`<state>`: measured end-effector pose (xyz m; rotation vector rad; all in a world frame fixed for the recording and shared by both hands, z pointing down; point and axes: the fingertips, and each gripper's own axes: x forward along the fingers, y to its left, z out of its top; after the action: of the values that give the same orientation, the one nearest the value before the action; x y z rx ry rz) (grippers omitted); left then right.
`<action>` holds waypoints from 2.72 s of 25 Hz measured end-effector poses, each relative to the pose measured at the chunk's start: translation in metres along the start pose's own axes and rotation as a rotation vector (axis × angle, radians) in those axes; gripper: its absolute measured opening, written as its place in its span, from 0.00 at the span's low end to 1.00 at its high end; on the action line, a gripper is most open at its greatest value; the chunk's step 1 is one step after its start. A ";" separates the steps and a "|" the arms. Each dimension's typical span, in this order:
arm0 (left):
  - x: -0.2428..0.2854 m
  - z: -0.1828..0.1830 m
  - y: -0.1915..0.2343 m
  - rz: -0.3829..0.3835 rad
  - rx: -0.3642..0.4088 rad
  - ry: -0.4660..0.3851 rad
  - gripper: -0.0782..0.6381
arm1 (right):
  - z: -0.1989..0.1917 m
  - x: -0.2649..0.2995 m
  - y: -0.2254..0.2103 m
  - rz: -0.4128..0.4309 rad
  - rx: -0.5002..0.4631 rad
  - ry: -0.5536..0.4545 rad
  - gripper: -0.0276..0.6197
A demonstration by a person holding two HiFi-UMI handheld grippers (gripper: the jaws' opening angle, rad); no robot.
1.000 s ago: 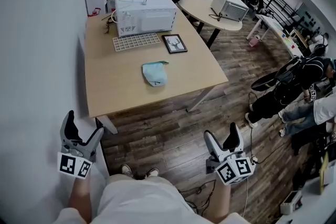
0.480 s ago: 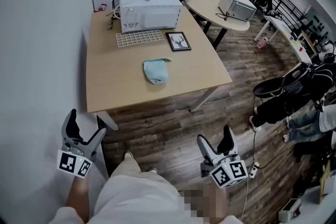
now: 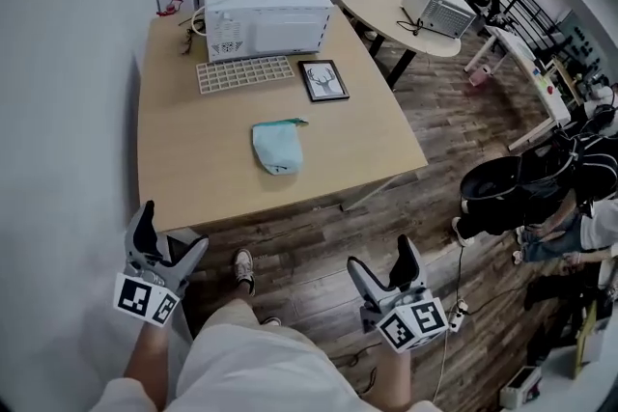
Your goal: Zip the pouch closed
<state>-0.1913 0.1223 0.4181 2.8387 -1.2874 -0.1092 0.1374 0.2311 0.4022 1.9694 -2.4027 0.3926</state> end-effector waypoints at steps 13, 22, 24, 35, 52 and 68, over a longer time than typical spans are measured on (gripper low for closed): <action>0.185 -0.014 0.091 -0.137 -0.077 -0.017 0.80 | 0.056 0.179 -0.032 -0.037 -0.087 0.083 0.80; 0.235 -0.020 0.104 -0.136 -0.096 0.008 0.80 | 0.039 0.244 -0.057 0.021 -0.118 0.196 0.80; 0.242 -0.020 0.106 -0.115 -0.084 0.015 0.80 | 0.032 0.259 -0.065 0.056 -0.119 0.214 0.80; 0.278 -0.021 0.094 -0.018 -0.058 0.079 0.80 | -0.026 0.347 -0.117 0.220 -0.246 0.348 0.75; 0.282 -0.024 0.080 0.094 -0.037 0.148 0.80 | -0.160 0.450 -0.153 0.328 -0.652 0.622 0.38; 0.260 -0.019 0.081 0.176 -0.049 0.147 0.80 | -0.200 0.472 -0.161 0.408 -0.552 0.842 0.28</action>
<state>-0.0802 -0.1268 0.4267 2.6219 -1.4720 0.0680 0.1641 -0.2122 0.7034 0.8346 -1.9998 0.3918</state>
